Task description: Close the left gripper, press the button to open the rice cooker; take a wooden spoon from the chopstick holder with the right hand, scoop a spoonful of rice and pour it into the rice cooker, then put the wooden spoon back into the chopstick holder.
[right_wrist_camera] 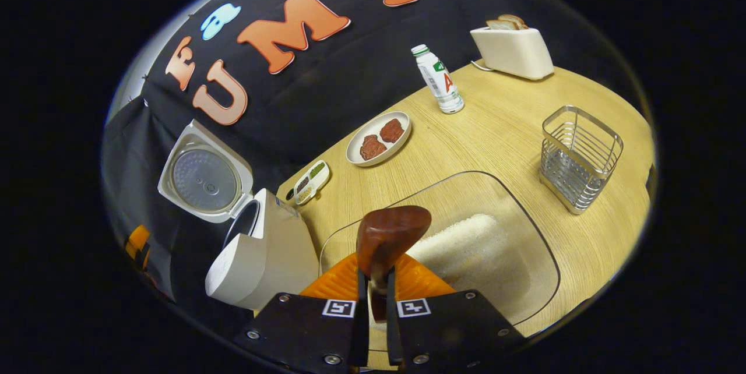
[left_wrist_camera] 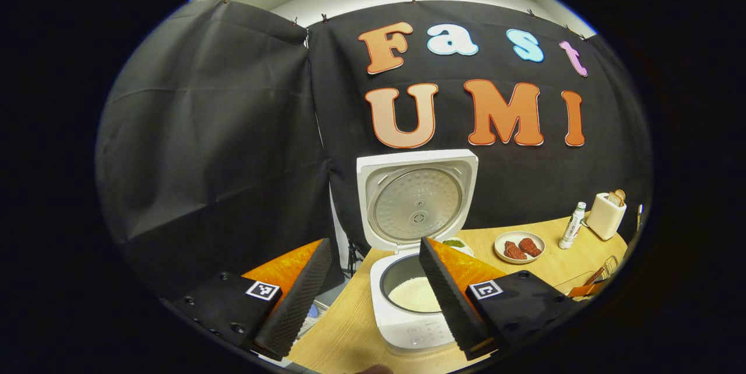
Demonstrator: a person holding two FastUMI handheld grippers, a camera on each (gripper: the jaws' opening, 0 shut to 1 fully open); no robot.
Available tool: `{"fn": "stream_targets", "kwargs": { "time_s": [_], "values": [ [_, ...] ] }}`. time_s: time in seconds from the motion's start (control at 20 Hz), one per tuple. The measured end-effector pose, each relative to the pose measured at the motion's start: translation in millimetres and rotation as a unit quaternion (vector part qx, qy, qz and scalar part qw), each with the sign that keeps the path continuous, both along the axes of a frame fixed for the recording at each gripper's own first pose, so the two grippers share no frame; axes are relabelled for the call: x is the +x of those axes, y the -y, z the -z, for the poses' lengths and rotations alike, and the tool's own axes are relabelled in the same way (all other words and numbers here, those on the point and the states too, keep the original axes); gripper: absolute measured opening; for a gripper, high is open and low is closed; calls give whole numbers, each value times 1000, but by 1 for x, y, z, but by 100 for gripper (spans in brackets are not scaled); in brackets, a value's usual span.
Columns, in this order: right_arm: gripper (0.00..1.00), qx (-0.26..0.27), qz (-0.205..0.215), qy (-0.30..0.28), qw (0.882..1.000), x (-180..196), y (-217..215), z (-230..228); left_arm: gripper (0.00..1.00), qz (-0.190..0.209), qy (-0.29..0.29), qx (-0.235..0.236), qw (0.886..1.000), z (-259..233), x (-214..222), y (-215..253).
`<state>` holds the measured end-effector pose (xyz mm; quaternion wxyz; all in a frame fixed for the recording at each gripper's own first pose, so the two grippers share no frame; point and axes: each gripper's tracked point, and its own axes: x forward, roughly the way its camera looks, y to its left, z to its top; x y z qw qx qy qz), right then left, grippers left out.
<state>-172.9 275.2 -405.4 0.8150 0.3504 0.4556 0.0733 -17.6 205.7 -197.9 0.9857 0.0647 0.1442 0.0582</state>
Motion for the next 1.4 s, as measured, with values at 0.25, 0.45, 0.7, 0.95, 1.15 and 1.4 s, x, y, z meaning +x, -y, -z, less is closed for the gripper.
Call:
{"fn": "stream_targets", "kwargs": {
  "time_s": [0.25,0.45,0.7,0.95,1.15,1.4],
  "values": [
    [12,108,55,-49,991,0,23,12,100,-1,3,-1,1000,-7,3,19],
    [12,167,87,-57,980,2,46,10,100,-1,5,-11,1000,-13,8,39],
    [12,225,117,-58,966,21,73,-8,100,-6,11,-13,1000,-18,9,57],
    [12,293,136,-54,945,53,78,-39,100,-28,15,-22,999,-19,-1,61],
    [12,334,132,-60,931,72,65,-65,100,-52,17,-24,998,-20,-13,52],
    [12,382,110,-70,915,94,27,-101,100,-87,22,-16,996,-21,-33,29]
  ]
}}
